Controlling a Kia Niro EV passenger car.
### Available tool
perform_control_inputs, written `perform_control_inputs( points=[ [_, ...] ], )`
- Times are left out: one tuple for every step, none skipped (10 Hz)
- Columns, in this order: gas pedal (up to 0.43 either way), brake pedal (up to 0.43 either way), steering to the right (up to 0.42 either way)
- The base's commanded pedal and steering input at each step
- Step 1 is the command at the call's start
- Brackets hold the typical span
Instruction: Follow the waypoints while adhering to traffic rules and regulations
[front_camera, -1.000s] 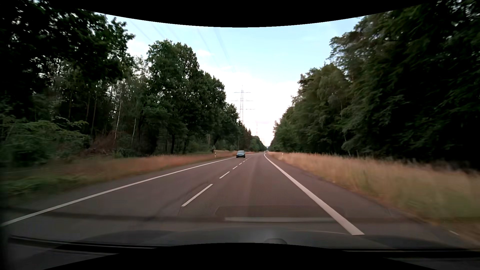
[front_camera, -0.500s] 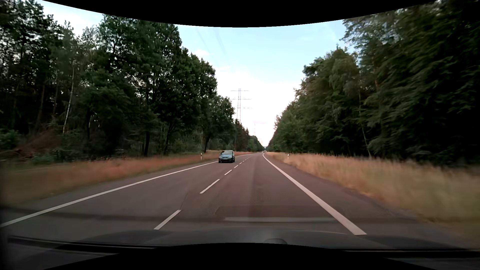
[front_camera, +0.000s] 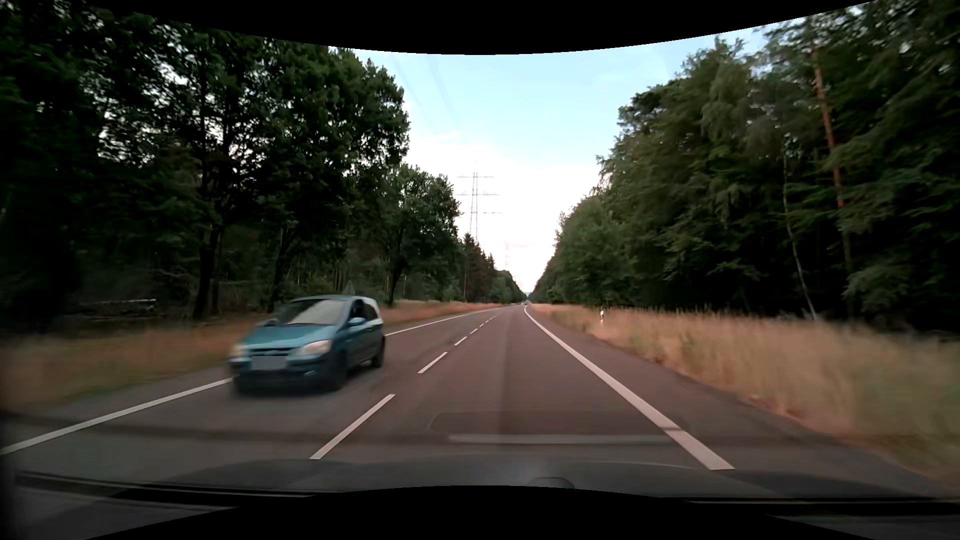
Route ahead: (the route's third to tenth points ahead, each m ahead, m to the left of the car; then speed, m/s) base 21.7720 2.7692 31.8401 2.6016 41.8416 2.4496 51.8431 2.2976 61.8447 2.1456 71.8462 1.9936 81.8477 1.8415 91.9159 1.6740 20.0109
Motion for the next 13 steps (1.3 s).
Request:
perform_control_inputs(
  points=[
    [0.280,0.000,0.002],
    [0.280,0.000,0.002],
    [0.280,0.000,0.002],
    [0.280,0.000,0.002],
    [0.280,0.000,0.002],
    [0.280,0.000,0.002],
    [0.280,0.000,0.002],
    [0.280,0.000,0.000],
    [0.280,0.000,-0.001],
    [0.280,0.000,-0.001],
    [0.280,0.000,-0.001],
    [0.280,0.000,-0.001],
    [0.280,0.000,-0.001]
  ],
)
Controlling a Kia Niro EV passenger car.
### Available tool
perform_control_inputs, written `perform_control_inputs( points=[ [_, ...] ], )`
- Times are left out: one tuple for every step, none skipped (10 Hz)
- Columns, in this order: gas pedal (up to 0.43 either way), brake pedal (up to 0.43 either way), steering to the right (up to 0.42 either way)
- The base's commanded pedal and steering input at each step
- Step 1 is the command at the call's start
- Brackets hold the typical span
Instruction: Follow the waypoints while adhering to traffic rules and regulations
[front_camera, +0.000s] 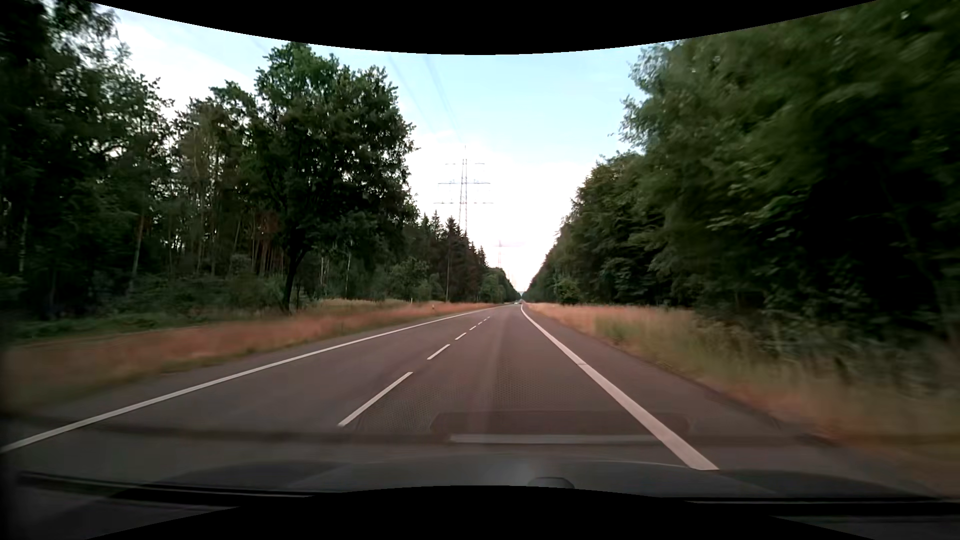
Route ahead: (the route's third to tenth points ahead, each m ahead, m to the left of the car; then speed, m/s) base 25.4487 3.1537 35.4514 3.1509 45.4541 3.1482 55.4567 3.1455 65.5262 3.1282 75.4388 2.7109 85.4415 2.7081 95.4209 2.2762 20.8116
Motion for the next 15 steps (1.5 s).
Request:
perform_control_inputs(
  points=[
    [0.280,0.000,-0.001],
    [0.280,0.000,-0.001],
    [0.280,0.000,-0.001],
    [0.280,0.000,-0.001],
    [0.280,0.000,-0.001],
    [0.280,0.000,0.000],
    [0.280,0.000,0.000],
    [0.280,0.000,0.000],
    [0.280,0.000,0.000],
    [0.280,0.000,0.000],
    [0.280,0.000,0.000],
    [0.280,0.000,-0.001],
    [0.280,0.000,0.000],
    [0.280,0.000,0.000],
    [0.280,0.000,-0.001]
  ],
)
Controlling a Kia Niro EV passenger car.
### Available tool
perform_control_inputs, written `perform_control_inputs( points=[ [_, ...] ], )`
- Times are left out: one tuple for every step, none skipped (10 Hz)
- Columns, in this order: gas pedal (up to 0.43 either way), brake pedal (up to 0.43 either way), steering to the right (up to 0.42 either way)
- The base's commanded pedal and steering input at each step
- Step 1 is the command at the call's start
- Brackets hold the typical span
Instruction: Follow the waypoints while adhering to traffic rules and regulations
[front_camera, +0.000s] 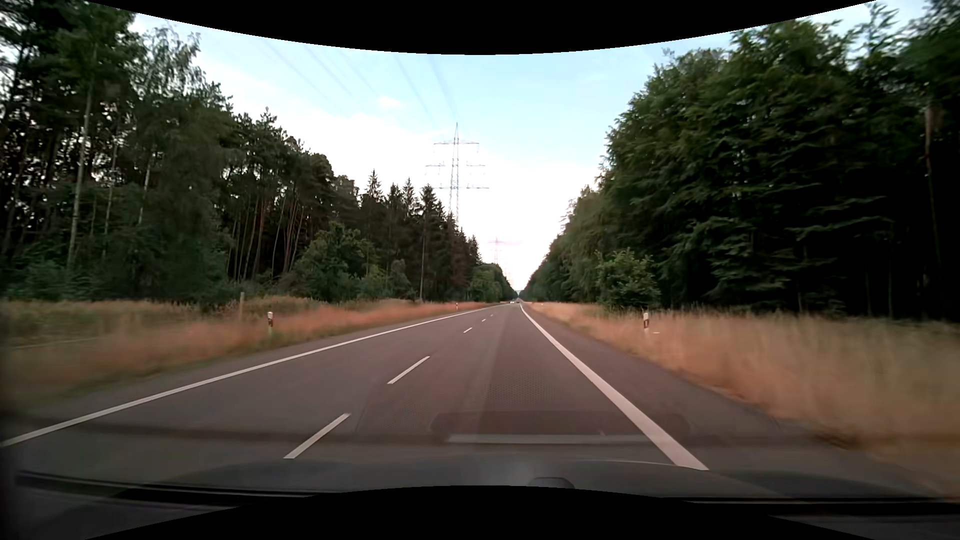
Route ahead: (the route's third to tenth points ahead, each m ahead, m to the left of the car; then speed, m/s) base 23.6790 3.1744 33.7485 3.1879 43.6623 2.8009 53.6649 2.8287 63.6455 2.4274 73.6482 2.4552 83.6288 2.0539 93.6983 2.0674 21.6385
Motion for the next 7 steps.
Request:
perform_control_inputs(
  points=[
    [0.280,0.000,-0.001],
    [0.280,0.000,-0.001],
    [0.280,0.000,0.000],
    [0.280,0.000,0.000],
    [0.280,0.000,0.000],
    [0.280,0.000,0.000],
    [0.280,0.000,0.000]
  ],
)
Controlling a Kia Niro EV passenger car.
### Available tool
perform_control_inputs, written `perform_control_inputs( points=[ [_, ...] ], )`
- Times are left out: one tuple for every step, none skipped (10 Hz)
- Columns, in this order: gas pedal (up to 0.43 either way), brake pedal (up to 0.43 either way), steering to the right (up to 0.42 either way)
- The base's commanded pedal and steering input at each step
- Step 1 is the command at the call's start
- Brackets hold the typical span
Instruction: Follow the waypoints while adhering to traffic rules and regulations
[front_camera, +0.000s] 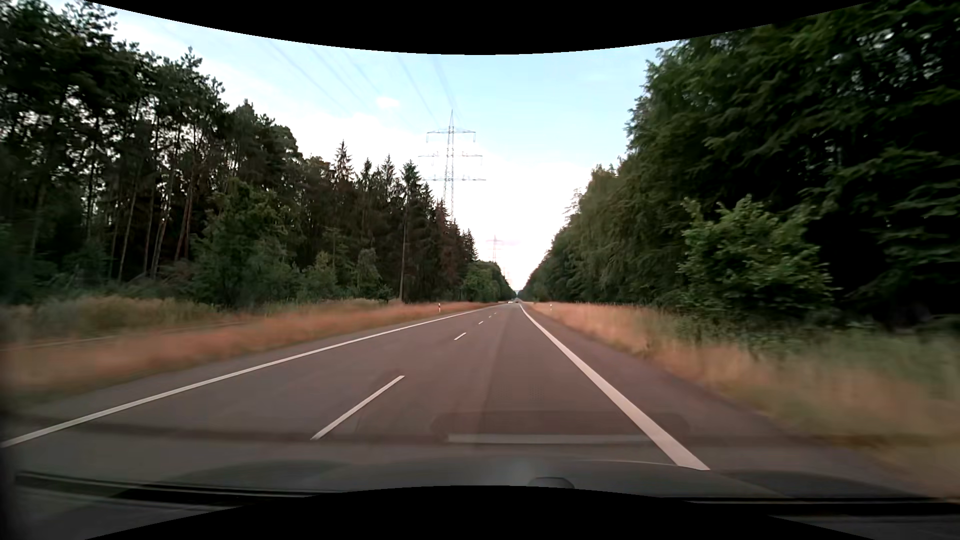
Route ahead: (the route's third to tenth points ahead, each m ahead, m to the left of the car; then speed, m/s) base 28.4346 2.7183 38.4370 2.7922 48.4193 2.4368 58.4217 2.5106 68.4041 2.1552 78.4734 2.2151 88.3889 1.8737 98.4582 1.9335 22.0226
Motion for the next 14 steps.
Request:
perform_control_inputs(
  points=[
    [0.280,0.000,0.000],
    [0.280,0.000,0.000],
    [0.280,0.000,0.000],
    [0.280,0.000,0.000],
    [0.280,0.000,0.000],
    [0.280,0.000,0.000],
    [0.280,0.000,0.000],
    [0.280,0.000,0.000],
    [0.280,0.000,0.000],
    [0.280,0.000,0.000],
    [0.260,0.000,0.000],
    [0.228,0.000,0.000],
    [0.197,0.000,0.000],
    [0.197,0.000,0.000]
  ],
)
